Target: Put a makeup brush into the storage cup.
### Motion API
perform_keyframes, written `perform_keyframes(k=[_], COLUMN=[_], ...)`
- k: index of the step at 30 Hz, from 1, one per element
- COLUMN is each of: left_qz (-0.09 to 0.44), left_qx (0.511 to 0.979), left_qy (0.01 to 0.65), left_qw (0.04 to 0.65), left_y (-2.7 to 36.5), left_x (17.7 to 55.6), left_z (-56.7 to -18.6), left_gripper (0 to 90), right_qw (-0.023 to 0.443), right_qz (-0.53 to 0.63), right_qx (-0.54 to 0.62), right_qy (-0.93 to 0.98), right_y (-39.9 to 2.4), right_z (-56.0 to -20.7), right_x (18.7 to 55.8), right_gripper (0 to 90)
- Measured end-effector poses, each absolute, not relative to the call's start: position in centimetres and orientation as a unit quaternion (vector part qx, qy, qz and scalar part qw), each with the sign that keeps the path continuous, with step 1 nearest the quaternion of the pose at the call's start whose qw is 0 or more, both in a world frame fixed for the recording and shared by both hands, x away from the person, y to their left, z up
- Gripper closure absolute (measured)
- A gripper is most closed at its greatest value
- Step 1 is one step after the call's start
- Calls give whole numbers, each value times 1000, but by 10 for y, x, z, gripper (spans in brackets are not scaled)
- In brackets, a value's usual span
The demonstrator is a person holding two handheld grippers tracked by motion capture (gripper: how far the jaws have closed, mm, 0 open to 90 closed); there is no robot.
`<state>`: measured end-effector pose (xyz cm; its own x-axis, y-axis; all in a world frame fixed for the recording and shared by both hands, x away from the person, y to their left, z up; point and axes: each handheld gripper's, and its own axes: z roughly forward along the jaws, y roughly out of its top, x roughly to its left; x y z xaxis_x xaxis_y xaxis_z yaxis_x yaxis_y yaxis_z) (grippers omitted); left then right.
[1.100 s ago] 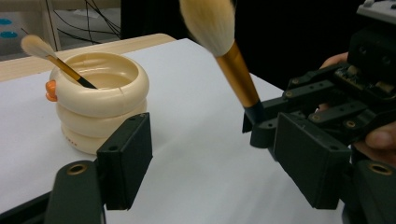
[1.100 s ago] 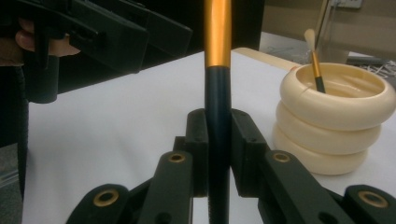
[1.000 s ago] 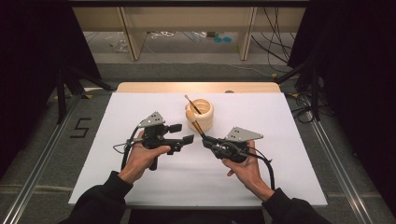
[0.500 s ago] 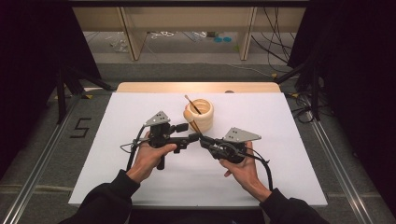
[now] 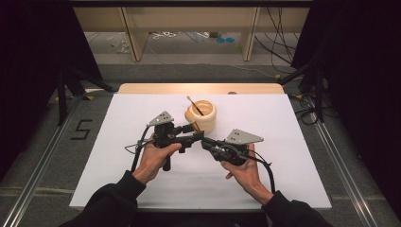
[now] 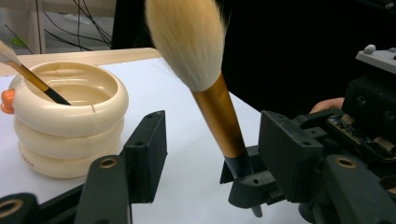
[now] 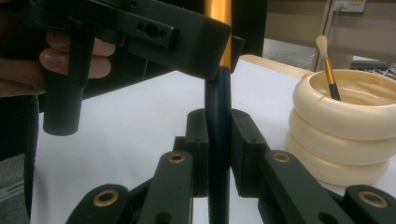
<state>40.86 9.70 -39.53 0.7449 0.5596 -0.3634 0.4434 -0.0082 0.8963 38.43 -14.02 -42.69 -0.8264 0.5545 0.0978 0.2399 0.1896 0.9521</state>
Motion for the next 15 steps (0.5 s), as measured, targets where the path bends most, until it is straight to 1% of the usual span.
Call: perform_keyframes(k=[7,15], left_qz=[39,24], left_qx=[698,685], left_qy=[355,362], left_qw=[621,632], left_y=[96,94], left_x=[410,410], left_z=[-395,-395], left_gripper=[503,549], right_qw=[134,138], right_qz=[583,586], right_qx=[261,262], right_qy=[758,755], right_y=[-140,-139], right_z=[-427,-426], right_x=[384,384], right_gripper=[789,789])
